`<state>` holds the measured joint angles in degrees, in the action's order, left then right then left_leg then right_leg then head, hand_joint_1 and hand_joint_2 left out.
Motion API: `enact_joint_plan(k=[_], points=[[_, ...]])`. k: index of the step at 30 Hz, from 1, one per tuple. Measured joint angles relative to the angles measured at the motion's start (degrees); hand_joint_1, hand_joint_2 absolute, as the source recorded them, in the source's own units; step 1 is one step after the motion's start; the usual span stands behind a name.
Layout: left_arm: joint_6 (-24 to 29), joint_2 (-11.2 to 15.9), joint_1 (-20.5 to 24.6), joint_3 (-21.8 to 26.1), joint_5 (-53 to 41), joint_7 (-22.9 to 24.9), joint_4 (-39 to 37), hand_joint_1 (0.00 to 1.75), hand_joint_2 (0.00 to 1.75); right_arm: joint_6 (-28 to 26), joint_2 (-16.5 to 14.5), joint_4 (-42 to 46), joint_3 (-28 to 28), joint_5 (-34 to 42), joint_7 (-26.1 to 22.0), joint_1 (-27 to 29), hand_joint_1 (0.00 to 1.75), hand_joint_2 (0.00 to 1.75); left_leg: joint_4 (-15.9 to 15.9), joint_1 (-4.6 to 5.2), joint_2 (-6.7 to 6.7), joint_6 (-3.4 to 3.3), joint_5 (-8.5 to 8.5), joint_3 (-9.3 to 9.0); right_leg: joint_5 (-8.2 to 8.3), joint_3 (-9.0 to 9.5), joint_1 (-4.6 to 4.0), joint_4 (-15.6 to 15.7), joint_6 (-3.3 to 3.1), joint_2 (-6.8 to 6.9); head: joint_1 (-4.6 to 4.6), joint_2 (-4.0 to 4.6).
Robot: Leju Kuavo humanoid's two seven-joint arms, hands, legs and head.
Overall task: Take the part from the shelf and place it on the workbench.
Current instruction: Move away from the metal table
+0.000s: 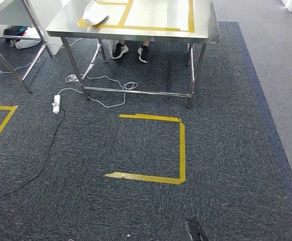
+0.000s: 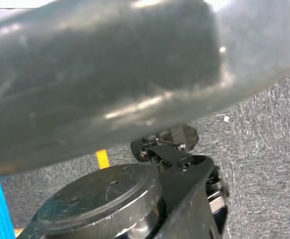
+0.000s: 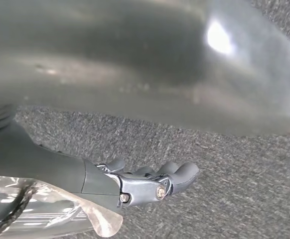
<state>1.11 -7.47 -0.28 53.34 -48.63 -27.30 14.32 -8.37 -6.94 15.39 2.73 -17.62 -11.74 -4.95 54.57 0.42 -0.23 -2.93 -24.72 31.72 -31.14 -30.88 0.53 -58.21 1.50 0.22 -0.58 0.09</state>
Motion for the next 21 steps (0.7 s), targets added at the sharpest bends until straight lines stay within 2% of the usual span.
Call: enact_joint_plan(k=[2, 3, 4, 5, 6, 7, 8, 9, 11, 12, 13, 15, 17, 18, 19, 20, 21], points=[[0.0, 0.0, 0.1, 0.0, -0.1, 0.0, 0.0, 0.00, 0.00, -0.1, 0.0, 0.0, 0.2, 0.0, 0.0, 0.0, 0.00, 0.00, -0.4, -0.27, 0.40, 0.00, 0.40, 0.17, -4.03, -2.99, 0.23, -6.6, 0.31, -0.12, 0.07, 0.00], [0.0, 0.0, 0.1, 0.0, -0.2, 0.0, -0.1, 0.00, 0.00, -0.1, 0.0, 0.0, 0.3, 0.0, 0.0, 0.1, 0.00, 0.00, -0.3, -0.35, 0.68, 0.09, 0.49, 0.42, -5.55, -4.50, 0.40, -10.1, 0.55, -0.13, 0.07, 0.00], [0.0, 0.0, 0.1, 0.1, -0.3, 0.0, -0.1, 0.00, 0.00, -0.2, 0.1, 0.0, 0.3, 0.0, 0.0, 0.2, 0.00, 0.00, -0.1, -0.46, 1.03, 0.24, 0.54, 0.68, -6.10, -5.35, 0.58, -12.1, 0.83, -0.13, 0.04, 0.00], [0.0, -0.1, 0.1, 0.1, -0.3, 0.0, -0.1, 0.00, 0.00, -0.2, 0.1, 0.0, 0.4, 0.0, 0.0, 0.2, 0.00, 0.00, 0.1, -0.63, 1.48, 0.49, 0.56, 0.96, -5.55, -5.21, 0.78, -12.2, 1.12, -0.14, 0.03, 0.00], [0.0, -0.1, 0.1, 0.1, -0.4, 0.0, -0.1, 0.00, 0.00, -0.2, 0.2, 0.0, 0.5, 0.0, 0.0, 0.2, 0.00, 0.00, 0.6, -0.88, 2.00, 0.83, 0.51, 1.30, -4.02, -3.94, 1.01, -10.0, 1.44, -0.27, 0.04, 0.00], [0.0, -0.1, 0.1, 0.2, -0.4, 0.0, -0.1, 0.00, 0.00, -0.2, 0.2, 0.0, 0.5, 0.0, 0.0, 0.2, 0.00, 0.00, 1.3, -1.17, 2.57, 1.27, 0.37, 1.70, -2.30, -1.92, 1.32, -6.3, 1.77, -0.75, 0.05, 0.00], [0.0, -0.1, 0.2, 0.2, -0.5, 0.0, -0.2, 0.00, 0.00, -0.2, 0.2, 0.0, 0.6, 0.0, 0.0, 0.1, 0.00, 0.00, 2.0, -1.33, 3.17, 1.84, 0.16, 2.18, -1.27, -0.11, 1.43, -3.0, 2.00, -1.75, 0.15, 0.00], [0.0, -0.1, 0.2, 0.3, -0.5, 0.0, -0.2, 0.00, 0.00, -0.3, 0.3, 0.0, 0.6, 0.0, 0.0, 0.1, 0.00, 0.00, 2.8, -1.40, 3.71, 2.37, -0.03, 2.65, -0.68, 1.14, 1.53, -0.6, 1.78, -2.46, 0.21, 0.00], [0.0, 0.0, 0.2, 0.4, -0.5, 0.0, -0.2, 0.00, 0.00, -0.3, 0.3, 0.0, 0.7, 0.0, 0.0, 0.2, 0.00, 0.00, 3.7, -1.34, 4.55, 3.21, -0.07, 3.27, -0.99, 1.55, 1.31, 0.1, 0.80, -3.04, 0.23, 0.00], [0.0, 0.0, 0.1, 0.5, -0.5, 0.0, -0.2, 0.00, 0.00, -0.3, 0.3, 0.0, 0.7, 0.0, 0.0, 0.2, 0.00, 0.00, 3.8, -1.40, 4.93, 3.47, 0.08, 3.45, -0.83, 1.56, 1.32, -0.1, 0.15, -2.41, 0.19, 0.00], [0.0, 0.0, 0.0, 0.5, -0.5, 0.0, -0.2, 0.00, 0.00, -0.3, 0.3, 0.0, 0.8, 0.0, 0.0, 0.3, 0.00, 0.00, 3.9, -1.46, 4.91, 3.68, 0.06, 3.62, -0.71, 1.64, 1.28, -0.2, -0.22, -1.91, 0.13, 0.00], [0.0, 0.0, -0.1, 0.6, -0.5, 0.0, -0.2, 0.00, 0.00, -0.3, 0.3, 0.0, 0.9, 0.0, -0.1, 0.2, 0.00, 0.00, 6.3, -1.48, 3.54, 3.98, -1.64, 4.73, -0.37, 1.76, 1.23, -0.2, -0.85, -0.79, -0.14, 0.00], [0.0, -0.1, 0.1, 0.6, -0.5, 0.0, -0.2, 0.00, 0.00, -0.3, 0.3, 0.0, 0.9, 0.0, -0.1, 0.3, 0.00, 0.00, 13.0, -1.42, 1.57, 4.12, -5.58, 7.38, -0.23, 1.57, 0.94, -0.2, -1.15, 0.52, -0.44, 0.00], [0.0, -0.1, 0.1, 0.6, -0.5, 0.0, -0.2, 0.00, 0.00, -0.3, 0.3, 0.0, 1.0, 0.0, -0.1, 0.4, 0.00, 0.00, 16.7, -1.42, 1.16, 4.10, -7.30, 8.80, -0.23, 1.47, 0.76, -0.2, -1.21, 1.28, -0.44, 0.00], [0.0, -0.1, 0.1, 0.6, -0.5, 0.0, -0.2, 0.00, 0.00, -0.3, 0.3, 0.0, 1.0, 0.0, -0.1, 0.5, 0.00, 0.00, 19.4, -1.40, 0.95, 3.99, -8.31, 9.71, -0.25, 1.40, 0.58, -0.2, -1.26, 2.03, -0.45, 0.00], [0.0, -0.1, 0.1, 0.6, -0.5, 0.0, -0.2, 0.00, 0.00, -0.3, 0.3, 0.0, 1.0, 0.0, -0.1, 0.5, 0.00, 0.00, 20.0, -1.36, 0.88, 3.77, -8.23, 9.67, -0.27, 1.35, 0.43, -0.2, -1.30, 2.71, -0.44, 0.00], [0.0, -0.1, 0.0, 0.6, -0.5, 0.0, -0.2, 0.00, 0.00, -0.3, 0.3, 0.0, 1.1, 0.0, -0.1, 0.4, 0.00, 0.00, 18.4, -1.24, 0.73, 3.41, -7.11, 8.50, -0.31, 1.36, 0.29, -0.2, -1.35, 3.37, -0.45, 0.00]])
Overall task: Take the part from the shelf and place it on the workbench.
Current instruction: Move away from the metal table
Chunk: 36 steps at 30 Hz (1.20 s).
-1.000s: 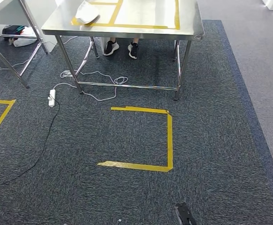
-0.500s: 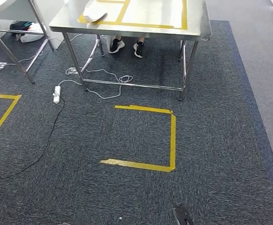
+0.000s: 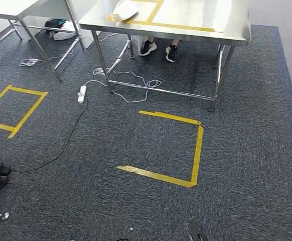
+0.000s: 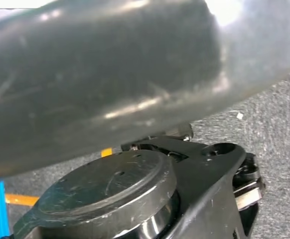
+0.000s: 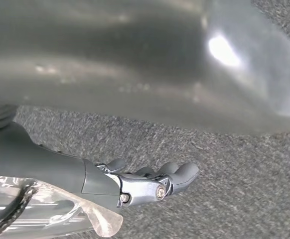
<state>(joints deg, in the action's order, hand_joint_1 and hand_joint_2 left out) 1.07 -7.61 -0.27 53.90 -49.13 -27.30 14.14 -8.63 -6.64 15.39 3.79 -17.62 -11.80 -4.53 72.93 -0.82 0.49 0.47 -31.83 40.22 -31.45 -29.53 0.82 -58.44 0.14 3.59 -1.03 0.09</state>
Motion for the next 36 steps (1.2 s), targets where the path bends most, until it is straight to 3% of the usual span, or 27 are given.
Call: enact_joint_plan(k=[2, 4, 5, 7, 9, 11, 13, 14, 15, 16, 18, 20, 22, 23, 25, 27, 29, 30, 31, 33, 35, 36], points=[[0.0, 0.0, 0.0, 0.0, 0.0, 0.0, 0.0, 0.00, 0.00, 0.0, 0.0, 0.0, 0.1, 0.0, 0.0, -0.1, 0.00, 0.00, -7.3, 0.65, -1.91, -1.07, 3.02, -4.20, -0.15, 0.16, -0.24, 0.0, -0.01, 1.23, 0.03, 0.00], [0.0, 0.1, 0.2, 0.0, 0.0, 0.0, 0.0, 0.00, 0.00, 0.0, 0.0, 0.0, 0.1, 0.0, 0.0, -0.2, 0.00, 0.00, -12.8, 1.50, -4.24, -1.88, 4.13, -6.97, -0.35, 0.22, -0.51, 0.0, 0.23, 2.45, 0.04, 0.00], [0.0, 0.1, 0.3, 0.0, 0.0, 0.0, 0.0, 0.00, 0.00, 0.0, 0.0, 0.0, 0.1, 0.0, 0.0, -0.2, 0.00, 0.00, -13.6, 1.80, -4.66, -2.01, 3.89, -7.21, -0.42, 0.23, -0.60, 0.0, 0.41, 3.09, 0.05, 0.00], [0.0, 0.1, 0.2, 0.0, 0.0, 0.0, 0.0, 0.00, 0.00, 0.0, 0.0, 0.0, 0.2, 0.0, 0.0, -0.3, 0.00, 0.00, -14.1, 1.77, -3.48, -2.16, 4.08, -7.08, -0.60, 0.35, -0.60, 0.2, 0.92, 3.97, 0.08, 0.00], [0.0, 0.1, -0.1, 0.0, 0.0, 0.0, 0.0, 0.00, 0.00, -0.1, 0.0, 0.1, 0.3, 0.0, 0.0, -0.4, 0.00, 0.00, -14.8, 1.47, -2.21, -2.49, 4.53, -7.26, -1.94, -0.23, -0.37, -1.2, 1.46, 1.66, 0.16, 0.00], [0.0, 0.1, 0.1, 0.1, -0.1, 0.0, -0.1, 0.00, 0.00, -0.2, 0.0, 0.2, 0.4, 0.0, -0.1, -0.3, 0.00, 0.00, -15.1, 1.33, -0.79, -2.83, 4.87, -7.26, -5.11, -2.91, -0.19, -6.9, 1.69, -1.95, 0.30, 0.00], [-0.1, 0.0, 0.4, 0.1, -0.3, 0.0, -0.1, 0.00, 0.00, -0.2, 0.1, 0.1, 0.5, 0.0, 0.0, 0.0, 0.00, 0.00, -15.1, 1.44, 0.82, -2.99, 4.96, -7.09, -7.50, -6.36, -0.23, -13.5, 1.70, -3.25, 0.31, 0.00], [-0.1, 0.0, 0.3, 0.1, -0.5, 0.1, -0.1, 0.00, 0.00, -0.3, 0.1, 0.1, 0.5, 0.0, 0.0, 0.1, 0.00, 0.00, -15.0, 1.49, 1.61, -3.00, 4.96, -7.07, -7.21, -7.23, -0.26, -14.7, 1.65, -3.44, 0.30, 0.00], [-0.1, 0.0, 0.3, 0.1, -0.6, 0.1, -0.1, 0.00, 0.00, -0.3, 0.1, 0.1, 0.5, 0.0, -0.1, 0.2, 0.00, 0.00, -15.0, 1.53, 2.42, -3.00, 4.97, -7.08, -5.80, -7.12, -0.28, -13.8, 1.58, -3.60, 0.30, 0.00], [-0.1, 0.0, 0.2, 0.1, -0.7, 0.1, -0.2, 0.00, 0.00, -0.4, 0.1, 0.1, 0.6, 0.0, -0.1, 0.2, 0.00, 0.00, -14.9, 1.54, 3.23, -2.99, 4.96, -7.11, -3.54, -6.02, -0.27, -10.8, 1.44, -4.00, 0.30, 0.00], [-0.2, 0.0, 0.3, 0.1, -0.9, 0.1, -0.2, 0.00, 0.00, -0.6, 0.2, 0.1, 0.6, 0.0, -0.1, 0.2, 0.00, 0.00, -14.5, 1.52, 4.71, -2.81, 4.89, -6.99, 0.02, -2.95, -0.11, -3.6, 1.06, -6.54, 0.27, 0.00], [-0.3, 0.0, 0.5, 0.1, -1.2, 0.1, -0.2, 0.00, 0.00, -0.8, 0.3, 0.1, 0.6, 0.1, -0.2, 0.2, 0.00, 0.00, -14.3, 1.37, 5.97, -2.25, 4.95, -6.62, 0.78, -1.31, -0.08, -0.2, 0.73, -8.41, 0.26, 0.00], [-0.3, 0.0, 0.4, 0.1, -1.4, 0.0, -0.3, 0.00, 0.00, -0.9, 0.3, 0.1, 0.6, 0.1, -0.3, 0.2, 0.00, 0.00, -14.3, 1.18, 7.18, -1.49, 5.25, -6.27, 0.94, -0.84, -0.12, 0.3, 0.29, -7.55, 0.26, 0.00], [-0.4, 0.1, 0.3, 0.1, -1.4, 0.0, -0.3, 0.00, 0.00, -1.0, 0.3, 0.1, 0.6, 0.1, -0.4, 0.1, 0.00, 0.00, -14.1, 1.21, 6.85, -1.18, 5.13, -6.07, 1.15, -0.52, -0.04, 0.6, 0.00, -6.86, 0.23, 0.00], [-0.5, 0.2, 0.3, 0.1, -1.7, -0.1, -0.3, 0.00, 0.00, -1.1, 0.3, 0.2, 0.6, 0.1, -0.6, 0.1, 0.00, 0.00, -11.3, 1.29, 4.24, -0.49, 3.33, -4.68, 1.50, -0.12, 0.24, 1.3, -0.54, -5.23, -0.14, 0.00], [-0.7, 0.1, 0.6, 0.1, -1.8, -0.1, -0.3, 0.00, 0.00, -1.2, 0.3, 0.2, 0.6, 0.2, -0.7, 0.4, 0.00, 0.00, -4.6, 0.94, 1.24, 0.29, -0.09, -1.47, 1.35, 0.16, 0.18, 1.4, -0.72, -3.29, -0.47, 0.00], [-0.9, 0.1, 0.6, 0.1, -1.9, -0.1, -0.4, 0.00, 0.00, -1.3, 0.3, 0.1, 0.6, 0.2, -0.8, 0.6, 0.00, 0.00, 0.5, 0.31, 0.23, 0.91, -1.56, 0.93, 1.04, 0.35, 0.16, 1.4, -0.68, -1.31, -0.48, 0.00], [-1.0, 0.1, 0.5, 0.1, -1.9, -0.1, -0.4, 0.00, 0.00, -1.4, 0.3, 0.1, 0.6, 0.2, -0.9, 0.7, 0.00, 0.00, 0.2, 0.02, -0.05, 1.14, -0.75, 0.74, 0.87, 0.49, 0.19, 1.3, -0.60, -0.48, -0.48, 0.00], [-1.0, 0.1, 0.4, 0.1, -1.9, -0.1, -0.4, 0.00, 0.00, -1.5, 0.3, 0.1, 0.6, 0.2, -1.0, 0.7, 0.00, 0.00, -2.3, -0.20, -0.53, 1.30, 0.98, -0.58, 0.68, 0.71, 0.25, 1.3, -0.44, 0.25, -0.49, 0.00], [-1.1, 0.2, 0.3, 0.1, -2.0, -0.1, -0.4, 0.00, 0.00, -1.7, 0.3, 0.1, 0.6, 0.2, -1.3, 0.7, 0.00, 0.00, -9.8, -0.08, -2.88, 1.32, 4.26, -4.47, 0.14, 1.12, 0.24, 1.3, 0.24, 1.58, -0.55, 0.00], [-1.2, 0.2, 0.5, 0.1, -2.0, -0.1, -0.5, 0.00, 0.00, -1.9, 0.3, 0.1, 0.6, 0.2, -1.5, 0.8, 0.00, 0.00, -13.8, 0.39, -4.60, 0.65, 4.99, -6.52, -0.44, 1.35, 0.01, 1.4, 1.07, 2.80, -0.52, 0.00], [-1.3, 0.2, 0.5, 0.1, -2.1, -0.1, -0.5, 0.00, 0.00, -2.0, 0.3, 0.1, 0.6, 0.2, -1.7, 0.8, 0.00, 0.00, -14.1, 0.68, -4.50, 0.20, 4.62, -6.61, -0.63, 1.54, -0.09, 1.5, 1.41, 3.41, -0.52, 0.00]])
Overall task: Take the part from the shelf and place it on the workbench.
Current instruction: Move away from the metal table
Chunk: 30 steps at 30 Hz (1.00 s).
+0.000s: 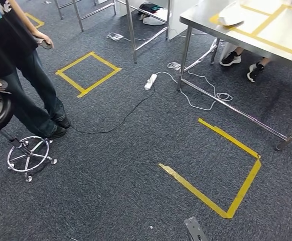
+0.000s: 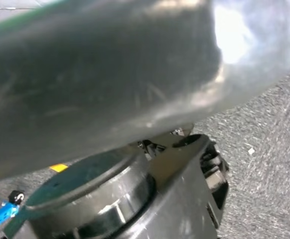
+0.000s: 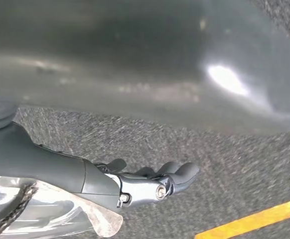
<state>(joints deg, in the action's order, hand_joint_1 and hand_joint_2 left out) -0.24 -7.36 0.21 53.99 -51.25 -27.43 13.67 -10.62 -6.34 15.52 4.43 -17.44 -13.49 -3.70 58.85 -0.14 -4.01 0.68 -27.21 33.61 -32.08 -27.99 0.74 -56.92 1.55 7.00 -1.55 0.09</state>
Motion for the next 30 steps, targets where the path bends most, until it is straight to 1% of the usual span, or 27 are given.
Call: enact_joint_plan(k=[1, 2, 3, 4, 5, 6, 7, 8, 9, 10, 11, 12, 13, 14, 15, 17, 18, 19, 21, 22, 23, 24, 25, 26, 28, 29, 30], points=[[-0.1, 0.1, -0.1, 0.0, -0.1, 0.0, 0.0, 0.00, 0.00, 0.0, 0.0, 0.0, 0.0, 0.0, -0.2, 0.0, 0.00, 0.00, -0.1, 0.02, 0.71, -0.50, -0.02, 0.03, -0.13, 0.51, 0.04, 0.2, 0.29, 0.61, 0.02, 0.00], [-0.2, 0.1, -0.3, 0.0, -0.1, 0.0, 0.0, 0.00, 0.00, -0.1, -0.1, 0.0, 0.1, 0.0, -0.3, 0.0, 0.00, 0.00, -0.3, 0.01, 1.39, -0.87, 0.01, -0.02, -0.43, 0.81, 0.17, 0.2, 0.58, 0.52, 0.04, 0.00], [-0.3, 0.3, -0.5, 0.0, -0.2, 0.0, -0.1, 0.00, 0.00, -0.1, -0.1, 0.0, 0.1, 0.0, -0.5, 0.0, 0.00, 0.00, -0.4, -0.04, 2.04, -1.26, 0.09, -0.09, -1.15, 0.72, 0.30, -0.5, 0.78, -0.54, 0.12, 0.00], [-0.4, 0.4, -0.5, 0.0, -0.3, 0.1, -0.1, 0.00, 0.00, -0.2, -0.1, 0.0, 0.2, 0.0, -0.7, 0.0, 0.00, 0.00, -0.6, -0.13, 2.70, -1.65, 0.22, -0.13, -2.45, -0.11, 0.38, -2.5, 0.88, -2.18, 0.25, 0.00], [-0.5, 0.5, -0.5, 0.0, -0.4, 0.1, -0.1, 0.00, 0.00, -0.3, -0.1, -0.2, 0.2, 0.1, -0.8, 0.1, 0.00, 0.00, -0.7, -0.17, 3.36, -1.96, 0.27, -0.16, -4.19, -1.75, 0.42, -5.6, 0.85, -4.17, 0.39, 0.00], [-0.6, 0.5, -0.4, 0.0, -0.5, 0.1, -0.1, 0.00, 0.00, -0.3, -0.1, -0.3, 0.2, 0.2, -0.9, 0.3, 0.00, 0.00, -0.7, -0.10, 4.10, -2.20, 0.26, -0.14, -6.00, -3.87, 0.37, -9.7, 0.72, -5.67, 0.49, 0.00], [-0.8, 0.6, -0.3, 0.0, -0.6, 0.1, -0.1, 0.00, 0.00, -0.4, -0.1, -0.5, 0.2, 0.2, -1.0, 0.6, 0.00, 0.00, -0.7, 0.02, 4.94, -2.39, 0.22, -0.14, -7.29, -6.11, 0.29, -13.6, 0.58, -6.41, 0.51, 0.00], [-0.9, 0.6, -0.3, 0.0, -0.7, 0.1, -0.1, 0.00, 0.00, -0.4, -0.1, -0.7, 0.2, 0.3, -1.1, 0.8, 0.00, 0.00, -0.7, 0.17, 5.81, -2.49, 0.18, -0.20, -7.55, -7.85, 0.20, -16.1, 0.41, -6.74, 0.51, 0.00], [-0.9, 0.6, -0.3, 0.0, -0.8, 0.1, -0.1, 0.00, 0.00, -0.5, -0.1, -0.8, 0.2, 0.3, -1.2, 0.9, 0.00, 0.00, -0.7, 0.30, 6.70, -2.55, 0.14, -0.30, -6.67, -8.75, 0.11, -16.7, 0.19, -6.93, 0.51, 0.00], [-1.0, 0.6, -0.3, 0.0, -0.8, 0.1, -0.1, 0.00, 0.00, -0.5, -0.1, -0.9, 0.2, 0.3, -1.2, 1.0, 0.00, 0.00, -0.7, 0.42, 7.59, -2.58, 0.09, -0.45, -4.65, -8.55, 0.02, -14.9, -0.08, -7.17, 0.49, 0.00], [-1.0, 0.7, -0.3, 0.0, -0.9, 0.1, -0.2, 0.00, 0.00, -0.5, -0.1, -1.0, 0.2, 0.4, -1.3, 1.0, 0.00, 0.00, -0.7, 0.50, 8.45, -2.56, 0.05, -0.61, -2.05, -7.49, -0.06, -11.4, -0.40, -7.77, 0.49, 0.00], [-1.0, 0.7, -0.3, 0.0, -0.9, 0.1, -0.2, 0.00, 0.00, -0.6, -0.1, -1.0, 0.2, 0.4, -1.3, 0.9, 0.00, 0.00, -0.6, 0.59, 9.24, -2.49, 0.00, -0.70, 0.13, -6.20, -0.11, -7.7, -0.73, -9.15, 0.48, 0.00], [-1.0, 0.7, -0.2, 0.0, -0.9, 0.1, -0.2, 0.00, 0.00, -0.7, -0.1, -1.1, 0.2, 0.4, -1.3, 0.9, 0.00, 0.00, -0.5, 0.65, 10.02, -2.35, -0.08, -0.67, 1.60, -4.89, -0.04, -4.4, -0.92, -10.44, 0.45, 0.00], [-1.0, 0.7, -0.2, 0.0, -1.0, 0.1, -0.2, 0.00, 0.00, -0.8, -0.1, -1.2, 0.2, 0.5, -1.3, 0.9, 0.00, 0.00, -0.4, 0.63, 10.68, -2.12, -0.11, -0.52, 2.24, -4.06, -0.04, -2.5, -1.03, -11.45, 0.44, 0.00], [-1.1, 0.7, -0.1, 0.0, -1.0, 0.1, -0.3, 0.00, 0.00, -0.9, -0.1, -1.3, 0.2, 0.5, -1.3, 0.8, 0.00, 0.00, -0.3, 0.56, 11.29, -1.85, -0.09, -0.32, 2.24, -3.65, -0.06, -1.8, -1.08, -11.97, 0.42, 0.00], [-1.1, 0.8, -0.4, 0.0, -1.1, 0.2, -0.3, 0.00, 0.00, -1.0, -0.2, -1.4, 0.2, 0.5, -1.3, 0.8, 0.00, 0.00, -0.4, 0.32, 12.31, -1.22, 0.05, -0.01, 2.39, -3.23, -0.08, -1.3, -1.30, -10.97, 0.43, 0.00], [-1.1, 0.8, -0.5, 0.0, -1.1, 0.2, -0.3, 0.00, 0.00, -1.0, -0.2, -1.4, 0.2, 0.5, -1.3, 0.7, 0.00, 0.00, -0.1, 0.35, 11.75, -0.94, -0.16, 0.13, 2.54, -3.00, 0.00, -1.0, -1.50, -10.32, 0.42, 0.00], [-1.1, 0.8, -0.6, 0.0, -1.2, 0.2, -0.3, 0.00, 0.00, -1.0, -0.3, -1.4, 0.2, 0.5, -1.4, 0.7, 0.00, 0.00, 1.1, 0.40, 10.52, -0.64, -0.94, 0.65, 2.66, -2.74, 0.10, -0.7, -1.71, -9.55, 0.29, 0.00], [-1.2, 0.8, -0.4, 0.1, -1.2, 0.2, -0.4, 0.00, 0.00, -1.0, -0.3, -1.5, 0.2, 0.5, -1.4, 0.8, 0.00, 0.00, 6.6, 0.42, 7.03, -0.08, -3.90, 3.13, 2.62, -2.30, 0.13, -0.3, -2.01, -7.81, 0.07, 0.00], [-1.2, 0.8, -0.3, 0.1, -1.3, 0.2, -0.4, 0.00, 0.00, -1.0, -0.3, -1.5, 0.2, 0.5, -1.4, 0.9, 0.00, 0.00, 10.3, 0.25, 5.91, 0.22, -5.54, 4.99, 2.46, -2.17, 0.09, -0.3, -2.09, -6.78, -0.01, 0.00], [-1.3, 0.8, -0.2, 0.1, -1.3, 0.2, -0.4, 0.00, 0.00, -1.0, -0.3, -1.6, 0.2, 0.6, -1.4, 1.0, 0.00, 0.00, 13.2, 0.04, 5.27, 0.46, -6.43, 6.40, 2.28, -2.05, 0.05, -0.3, -2.13, -5.75, 0.00, 0.00], [-1.3, 0.8, -0.2, 0.1, -1.3, 0.2, -0.4, 0.00, 0.00, -1.0, -0.3, -1.7, 0.2, 0.6, -1.4, 1.0, 0.00, 0.00, 14.3, -0.16, 4.87, 0.63, -6.29, 6.95, 2.10, -1.92, 0.03, -0.3, -2.11, -4.81, -0.01, 0.00], [-1.3, 0.8, -0.3, 0.1, -1.3, 0.2, -0.4, 0.00, 0.00, -1.0, -0.3, -1.7, 0.2, 0.7, -1.4, 1.0, 0.00, 0.00, 13.6, -0.36, 4.48, 0.77, -5.26, 6.59, 1.90, -1.73, 0.03, -0.3, -2.06, -3.89, -0.01, 0.00], [-1.4, 0.8, -0.4, 0.1, -1.3, 0.2, -0.4, 0.00, 0.00, -1.0, -0.3, -1.7, 0.2, 0.8, -1.4, 1.0, 0.00, 0.00, 10.7, -0.47, 3.90, 0.81, -3.38, 5.06, 1.72, -1.48, 0.05, -0.3, -1.96, -3.17, -0.03, 0.00], [-1.4, 0.8, -0.3, 0.2, -1.3, 0.3, -0.4, 0.00, 0.00, -1.1, -0.3, -1.7, 0.2, 0.8, -1.3, 0.9, 0.00, 0.00, 3.4, -0.24, 1.19, 0.54, -0.50, 1.39, 1.16, -1.11, -0.13, -0.4, -1.43, -1.85, -0.04, 0.00], [-1.5, 0.8, -0.2, 0.2, -1.3, 0.4, -0.4, 0.00, 0.00, -1.1, -0.3, -1.7, 0.2, 0.8, -1.3, 0.9, 0.00, 0.00, 1.1, -0.02, 0.10, 0.22, 0.02, 0.25, 0.88, -0.97, -0.28, -0.4, -1.07, -1.20, 0.01, 0.00], [-1.5, 0.8, -0.2, 0.3, -1.3, 0.4, -0.4, 0.00, 0.00, -1.1, -0.3, -1.7, 0.2, 0.8, -1.2, 0.8, 0.00, 0.00, 0.0, 0.22, -0.46, -0.12, -0.05, -0.24, 0.61, -0.79, -0.42, -0.4, -0.70, -0.54, 0.02, 0.00]])
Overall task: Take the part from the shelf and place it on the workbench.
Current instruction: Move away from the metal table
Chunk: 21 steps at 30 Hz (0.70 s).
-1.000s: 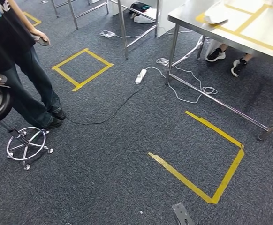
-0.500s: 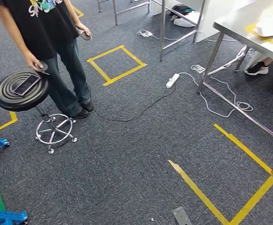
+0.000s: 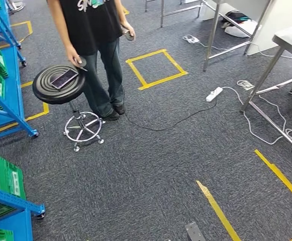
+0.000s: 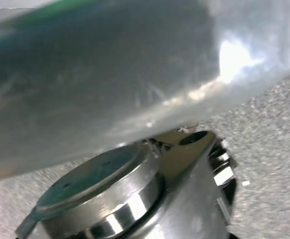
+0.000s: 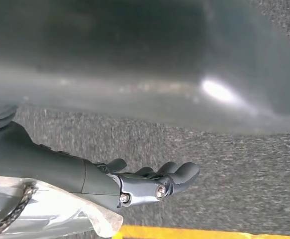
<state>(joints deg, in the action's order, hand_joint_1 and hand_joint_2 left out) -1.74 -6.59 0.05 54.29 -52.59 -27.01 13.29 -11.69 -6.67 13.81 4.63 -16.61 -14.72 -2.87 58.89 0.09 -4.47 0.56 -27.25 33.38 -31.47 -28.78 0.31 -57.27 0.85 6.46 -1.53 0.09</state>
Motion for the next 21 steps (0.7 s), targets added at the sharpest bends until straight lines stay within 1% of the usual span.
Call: enact_joint_plan(k=[1, 2, 3, 4, 5, 6, 7, 8, 9, 10, 11, 12, 13, 14, 15, 16, 17, 18, 19, 20, 21], points=[[0.0, 0.0, 0.0, 0.1, 0.0, 0.0, 0.0, 0.00, 0.00, 0.0, 0.0, 0.0, 0.0, 0.0, 0.1, -0.1, 0.00, 0.00, -0.2, 0.20, 0.48, -0.37, -0.14, 0.02, -0.19, 0.25, -0.08, 0.1, 0.33, 0.66, 0.03, 0.00], [0.0, 0.0, -0.1, 0.2, 0.0, 0.1, 0.0, 0.00, 0.00, -0.1, 0.0, 0.0, 0.0, 0.0, 0.1, -0.2, 0.00, 0.00, -0.3, 0.21, 1.12, -0.71, -0.12, 0.00, -0.36, 0.62, 0.01, 0.2, 0.62, 1.14, 0.03, 0.00], [0.0, 0.0, -0.3, 0.3, 0.0, 0.2, 0.0, 0.00, 0.00, -0.1, -0.1, 0.0, 0.0, 0.0, 0.2, -0.3, 0.00, 0.00, -0.5, 0.17, 1.79, -1.01, -0.04, -0.08, -0.80, 0.70, 0.16, -0.1, 0.90, 0.48, 0.06, 0.00], [0.0, 0.0, -0.4, 0.4, 0.0, 0.3, 0.0, 0.00, 0.00, -0.2, -0.1, 0.0, 0.0, 0.0, 0.2, -0.5, 0.00, 0.00, -0.7, 0.10, 2.43, -1.36, 0.06, -0.16, -1.69, 0.24, 0.30, -1.3, 1.11, -0.95, 0.16, 0.00], [0.0, 0.0, -0.4, 0.5, 0.0, 0.3, 0.0, 0.00, 0.00, -0.3, -0.1, 0.0, 0.0, 0.0, 0.3, -0.5, 0.00, 0.00, -0.9, 0.01, 3.11, -1.73, 0.14, -0.27, -3.11, -0.97, 0.42, -3.7, 1.25, -2.78, 0.26, 0.00], [0.0, 0.0, -0.3, 0.6, 0.0, 0.4, 0.0, 0.00, 0.00, -0.4, -0.1, 0.0, 0.0, 0.0, 0.3, -0.5, 0.00, 0.00, -0.9, 0.02, 3.83, -2.01, 0.13, -0.27, -4.80, -2.76, 0.46, -7.2, 1.25, -4.70, 0.39, 0.00], [-0.1, 0.0, -0.1, 0.6, 0.0, 0.4, 0.0, 0.00, 0.00, -0.5, -0.1, 0.0, 0.0, 0.0, 0.3, -0.3, 0.00, 0.00, -0.9, 0.08, 4.64, -2.25, 0.09, -0.26, -6.34, -4.91, 0.43, -11.1, 1.19, -5.69, 0.44, 0.00], [-0.1, -0.1, 0.0, 0.7, 0.0, 0.4, 0.0, 0.00, 0.00, -0.5, -0.1, 0.0, 0.0, 0.0, 0.4, -0.2, 0.00, 0.00, -0.9, 0.16, 5.52, -2.40, 0.05, -0.30, -7.17, -6.88, 0.39, -14.4, 1.12, -6.11, 0.45, 0.00], [-0.1, -0.1, 0.0, 0.7, 0.0, 0.5, 0.0, 0.00, 0.00, -0.5, -0.1, 0.0, 0.0, 0.0, 0.4, 0.0, 0.00, 0.00, -0.9, 0.24, 6.41, -2.46, 0.00, -0.38, -6.87, -8.16, 0.36, -15.9, 1.02, -6.30, 0.43, 0.00], [-0.1, -0.2, -0.1, 0.8, -0.1, 0.6, 0.0, 0.00, 0.00, -0.6, -0.1, 0.0, 0.0, 0.0, 0.4, 0.0, 0.00, 0.00, -0.8, 0.29, 7.28, -2.46, -0.04, -0.50, -5.49, -8.50, 0.34, -15.3, 0.89, -6.44, 0.43, 0.00], [-0.2, -0.2, -0.2, 0.9, -0.1, 0.7, 0.0, 0.00, 0.00, -0.6, -0.1, 0.0, 0.0, 0.0, 0.4, 0.0, 0.00, 0.00, -0.8, 0.31, 8.14, -2.40, -0.11, -0.66, -3.18, -7.84, 0.34, -12.7, 0.71, -6.84, 0.42, 0.00], [-0.2, -0.3, -0.2, 1.0, -0.2, 0.7, 0.0, 0.00, 0.00, -0.7, -0.1, 0.0, 0.0, 0.0, 0.5, -0.1, 0.00, 0.00, -0.8, 0.27, 8.91, -2.29, -0.20, -0.78, -0.73, -6.63, 0.39, -9.1, 0.51, -7.98, 0.43, 0.00], [-0.2, -0.3, -0.2, 1.0, -0.2, 0.7, 0.0, 0.00, 0.00, -0.8, -0.1, 0.0, 0.0, 0.0, 0.5, -0.1, 0.00, 0.00, -0.7, 0.31, 9.65, -2.11, -0.32, -0.77, 1.00, -5.40, 0.52, -5.7, 0.34, -9.47, 0.41, 0.00], [-0.2, -0.4, -0.1, 1.1, -0.3, 0.8, 0.0, 0.00, 0.00, -0.9, 0.0, 0.0, 0.0, 0.0, 0.6, -0.1, 0.00, 0.00, -0.5, 0.26, 10.39, -1.88, -0.38, -0.63, 1.91, -4.25, 0.62, -3.1, 0.26, -10.78, 0.41, 0.00], [-0.2, -0.5, -0.1, 1.1, -0.4, 0.8, 0.0, 0.00, 0.00, -1.0, 0.0, 0.0, 0.0, 0.0, 0.7, -0.1, 0.00, 0.00, -0.4, 0.16, 11.06, -1.61, -0.35, -0.39, 2.04, -3.59, 0.64, -1.8, 0.23, -11.64, 0.39, 0.00], [-0.2, -0.6, -0.1, 1.1, -0.5, 0.8, 0.0, 0.00, 0.00, -1.1, 0.0, 0.0, 0.0, 0.1, 0.7, 0.0, 0.00, 0.00, -0.4, 0.06, 11.75, -1.26, -0.25, -0.16, 1.81, -3.21, 0.60, -1.4, 0.19, -11.61, 0.39, 0.00], [-0.2, -0.6, -0.2, 1.2, -0.6, 0.9, 0.0, 0.00, 0.00, -1.2, 0.0, 0.0, 0.0, 0.1, 0.7, 0.0, 0.00, 0.00, -0.5, -0.10, 12.41, -0.90, -0.13, 0.00, 1.79, -2.86, 0.56, -1.0, 0.07, -11.02, 0.38, 0.00], [-0.2, -0.7, -0.4, 1.2, -0.8, 0.9, 0.0, 0.00, 0.00, -1.3, 0.0, 0.0, 0.0, 0.1, 0.7, 0.0, 0.00, 0.00, -0.4, -0.13, 12.16, -0.59, -0.23, 0.09, 1.92, -2.63, 0.57, -0.7, -0.15, -10.34, 0.35, 0.00], [-0.2, -0.7, -0.5, 1.3, -0.8, 0.9, 0.0, 0.00, 0.00, -1.4, 0.0, 0.1, 0.0, 0.1, 0.7, -0.1, 0.00, 0.00, 0.3, -0.08, 11.13, -0.31, -0.77, 0.40, 2.03, -2.31, 0.63, -0.3, -0.40, -9.63, 0.22, 0.00], [-0.2, -0.7, -0.6, 1.4, -0.9, 0.9, 0.0, 0.00, 0.00, -1.5, 0.0, 0.1, -0.1, 0.2, 0.7, 0.0, 0.00, 0.00, 2.3, -0.01, 9.58, -0.06, -1.92, 1.25, 2.08, -1.96, 0.69, 0.0, -0.70, -8.75, 0.09, 0.00], [-0.2, -0.8, -0.5, 1.4, -1.0, 0.9, 0.0, 0.00, 0.00, -1.6, 0.0, 0.1, -0.1, 0.2, 0.7, 0.1, 0.00, 0.00, 5.3, -0.01, 7.71, 0.16, -3.51, 2.63, 1.99, -1.65, 0.63, 0.2, -0.91, -7.77, -0.03, 0.00]])
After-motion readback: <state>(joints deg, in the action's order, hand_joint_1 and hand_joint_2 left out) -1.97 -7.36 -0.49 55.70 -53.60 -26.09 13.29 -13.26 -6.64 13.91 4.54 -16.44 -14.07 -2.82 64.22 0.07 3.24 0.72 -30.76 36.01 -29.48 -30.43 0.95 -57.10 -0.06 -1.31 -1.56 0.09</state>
